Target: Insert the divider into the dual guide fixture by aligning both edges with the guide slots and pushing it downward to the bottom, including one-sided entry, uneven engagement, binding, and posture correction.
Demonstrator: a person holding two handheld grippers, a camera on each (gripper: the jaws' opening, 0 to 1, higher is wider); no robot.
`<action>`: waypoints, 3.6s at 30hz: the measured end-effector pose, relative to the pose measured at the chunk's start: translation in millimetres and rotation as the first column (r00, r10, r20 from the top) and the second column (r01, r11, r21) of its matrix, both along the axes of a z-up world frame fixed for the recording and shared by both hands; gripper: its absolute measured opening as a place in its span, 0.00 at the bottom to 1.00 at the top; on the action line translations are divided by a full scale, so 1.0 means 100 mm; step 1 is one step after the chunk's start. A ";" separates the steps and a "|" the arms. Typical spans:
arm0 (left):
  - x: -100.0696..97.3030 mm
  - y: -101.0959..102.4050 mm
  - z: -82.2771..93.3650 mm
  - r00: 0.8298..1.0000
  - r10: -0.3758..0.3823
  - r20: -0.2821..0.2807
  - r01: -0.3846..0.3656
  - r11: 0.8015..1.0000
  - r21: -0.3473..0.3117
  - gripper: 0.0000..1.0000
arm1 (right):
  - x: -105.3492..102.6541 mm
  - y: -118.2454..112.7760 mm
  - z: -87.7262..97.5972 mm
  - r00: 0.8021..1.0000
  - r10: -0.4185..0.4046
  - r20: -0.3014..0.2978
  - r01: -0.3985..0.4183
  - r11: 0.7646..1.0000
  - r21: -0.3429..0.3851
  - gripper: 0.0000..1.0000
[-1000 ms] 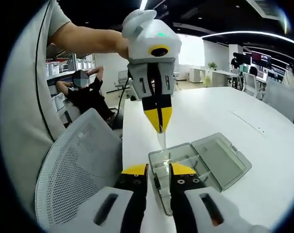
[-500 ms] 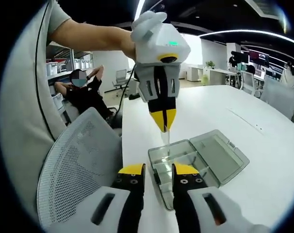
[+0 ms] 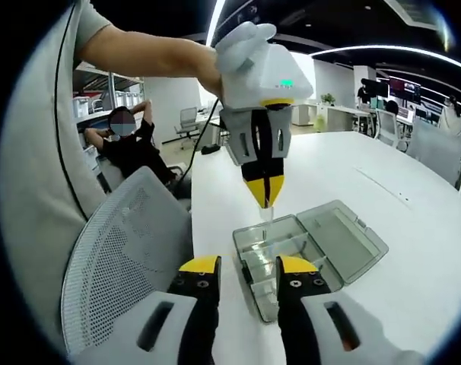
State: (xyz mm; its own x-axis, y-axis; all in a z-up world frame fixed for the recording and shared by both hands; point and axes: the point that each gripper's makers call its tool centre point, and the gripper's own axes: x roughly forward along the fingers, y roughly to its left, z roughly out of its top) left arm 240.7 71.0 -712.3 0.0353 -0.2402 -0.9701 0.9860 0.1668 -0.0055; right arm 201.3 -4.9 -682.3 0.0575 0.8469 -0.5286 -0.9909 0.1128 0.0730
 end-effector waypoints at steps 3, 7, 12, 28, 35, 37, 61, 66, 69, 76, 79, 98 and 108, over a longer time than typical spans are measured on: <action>0.00 -0.01 -0.01 1.000 -0.006 0.001 0.006 1.000 0.005 0.00 | 0.00 0.00 0.00 1.000 0.002 -0.001 -0.002 1.000 -0.003 0.28; 0.02 0.00 -0.02 1.000 -0.012 0.006 0.012 1.000 0.019 0.00 | -0.01 0.00 0.00 1.000 0.004 -0.004 -0.004 1.000 -0.006 0.29; 0.04 0.00 -0.05 1.000 -0.012 0.006 0.012 1.000 0.025 0.00 | -0.01 -0.01 0.00 1.000 0.002 -0.007 -0.002 1.000 -0.005 0.30; 0.07 -0.01 -0.12 1.000 -0.013 -0.005 0.013 0.999 0.038 0.00 | 0.01 -0.02 -0.02 1.000 -0.005 -0.020 0.005 1.000 -0.004 0.33; 0.07 -0.02 -0.15 1.000 -0.008 -0.008 0.009 0.999 0.046 0.00 | 0.02 -0.01 -0.01 1.000 -0.007 -0.023 0.007 1.000 0.000 0.33; 0.07 -0.02 -0.15 1.000 -0.008 -0.008 0.008 0.999 0.047 0.00 | 0.03 -0.01 -0.01 1.000 -0.008 -0.023 0.008 1.000 0.000 0.33; 0.06 -0.02 -0.22 1.000 0.005 -0.016 -0.004 0.998 0.064 0.00 | 0.03 -0.03 -0.02 0.999 -0.019 -0.031 0.020 1.000 0.008 0.33; 0.06 -0.01 -0.23 1.000 0.004 -0.016 -0.003 0.998 0.067 0.00 | 0.03 -0.02 -0.01 0.999 -0.019 -0.033 0.020 1.000 0.010 0.33; 0.05 -0.02 -0.24 1.000 0.002 -0.016 -0.001 0.998 0.068 0.00 | 0.03 -0.02 -0.01 0.999 -0.019 -0.033 0.019 1.000 0.010 0.33; 0.06 -0.02 -0.26 1.000 0.000 -0.024 0.001 0.997 0.071 0.00 | 0.03 -0.02 -0.01 0.999 -0.018 -0.034 0.018 1.000 0.009 0.32; 0.06 -0.02 -0.26 1.000 -0.001 -0.029 0.003 0.997 0.071 0.00 | 0.03 -0.02 -0.01 0.999 -0.018 -0.035 0.019 1.000 0.010 0.32; 0.06 -0.02 -0.31 0.999 -0.019 -0.049 0.022 0.997 0.076 0.00 | 0.04 -0.02 0.00 0.999 -0.021 -0.036 0.021 1.000 0.011 0.32; 0.06 -0.01 -0.35 0.998 -0.027 -0.052 0.032 0.996 0.078 0.00 | 0.04 -0.02 0.01 0.999 -0.022 -0.037 0.023 1.000 0.013 0.32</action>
